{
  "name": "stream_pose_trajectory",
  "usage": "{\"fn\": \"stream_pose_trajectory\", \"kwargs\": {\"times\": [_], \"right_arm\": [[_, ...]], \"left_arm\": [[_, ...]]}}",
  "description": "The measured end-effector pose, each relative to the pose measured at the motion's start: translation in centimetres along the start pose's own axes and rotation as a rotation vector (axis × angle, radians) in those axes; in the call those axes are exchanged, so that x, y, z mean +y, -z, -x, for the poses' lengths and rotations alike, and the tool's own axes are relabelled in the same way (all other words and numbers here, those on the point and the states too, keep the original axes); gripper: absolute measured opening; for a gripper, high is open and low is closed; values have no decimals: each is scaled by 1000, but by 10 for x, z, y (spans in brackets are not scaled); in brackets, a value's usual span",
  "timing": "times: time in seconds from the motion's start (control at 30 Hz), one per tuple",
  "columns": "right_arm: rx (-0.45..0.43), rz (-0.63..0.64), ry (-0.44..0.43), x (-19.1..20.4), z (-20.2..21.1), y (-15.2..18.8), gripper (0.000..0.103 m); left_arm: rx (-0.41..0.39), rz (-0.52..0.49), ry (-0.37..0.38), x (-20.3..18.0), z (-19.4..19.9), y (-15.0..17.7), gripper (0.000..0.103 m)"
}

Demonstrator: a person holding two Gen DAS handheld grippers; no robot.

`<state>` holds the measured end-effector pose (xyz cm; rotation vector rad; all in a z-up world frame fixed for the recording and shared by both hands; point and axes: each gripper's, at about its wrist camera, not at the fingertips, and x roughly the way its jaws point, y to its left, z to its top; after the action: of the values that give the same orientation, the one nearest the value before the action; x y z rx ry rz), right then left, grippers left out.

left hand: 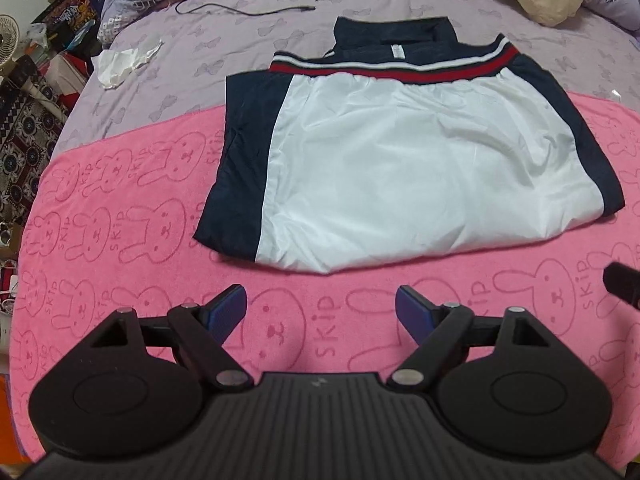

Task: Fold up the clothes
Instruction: 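Move both open grippers to the navy side panel of the folded jacket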

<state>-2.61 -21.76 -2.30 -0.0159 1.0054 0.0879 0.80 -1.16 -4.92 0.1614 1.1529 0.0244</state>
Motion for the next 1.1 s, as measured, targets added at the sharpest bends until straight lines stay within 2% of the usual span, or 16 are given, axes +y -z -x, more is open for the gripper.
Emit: {"fn": "stream_pose_trajectory", "kwargs": {"times": [0.13, 0.2, 0.27, 0.37, 0.4, 0.5, 0.57, 0.67, 0.77, 0.87, 0.97, 1.1], "right_arm": [[-16, -80, 25, -14, -14, 6, 96], [-78, -42, 49, -10, -18, 8, 94], [-142, 73, 62, 7, -27, 8, 93], [-230, 267, 76, 36, -46, 9, 93], [-243, 291, 63, 42, -55, 8, 93], [-234, 244, 36, 49, -96, 4, 94], [-209, 204, 48, 48, -123, 9, 96], [-185, 101, 45, 38, -146, 16, 103], [-183, -9, 19, 24, -151, 18, 103], [-192, 0, 8, 23, -153, 18, 103], [-207, -8, -11, 21, -154, 22, 103], [-211, -24, -8, 22, -156, 19, 103]], "left_arm": [[-201, 8, 68, 0, -15, 3, 84], [-282, -19, 100, -3, -26, 2, 84], [-293, -69, 119, -10, -41, -8, 84], [-286, -115, 100, -18, -62, -28, 83], [-286, -129, 94, -20, -67, -35, 82], [-295, -137, 166, -22, -79, -49, 83], [-265, -172, 205, -30, -91, -56, 83], [-229, -282, 151, -53, -115, -58, 83], [-292, -385, 62, -69, -132, -60, 92], [-332, -372, -20, -73, -145, -86, 92], [-313, -319, -92, -72, -166, -123, 91], [-283, -312, -71, -74, -185, -159, 96]]}}
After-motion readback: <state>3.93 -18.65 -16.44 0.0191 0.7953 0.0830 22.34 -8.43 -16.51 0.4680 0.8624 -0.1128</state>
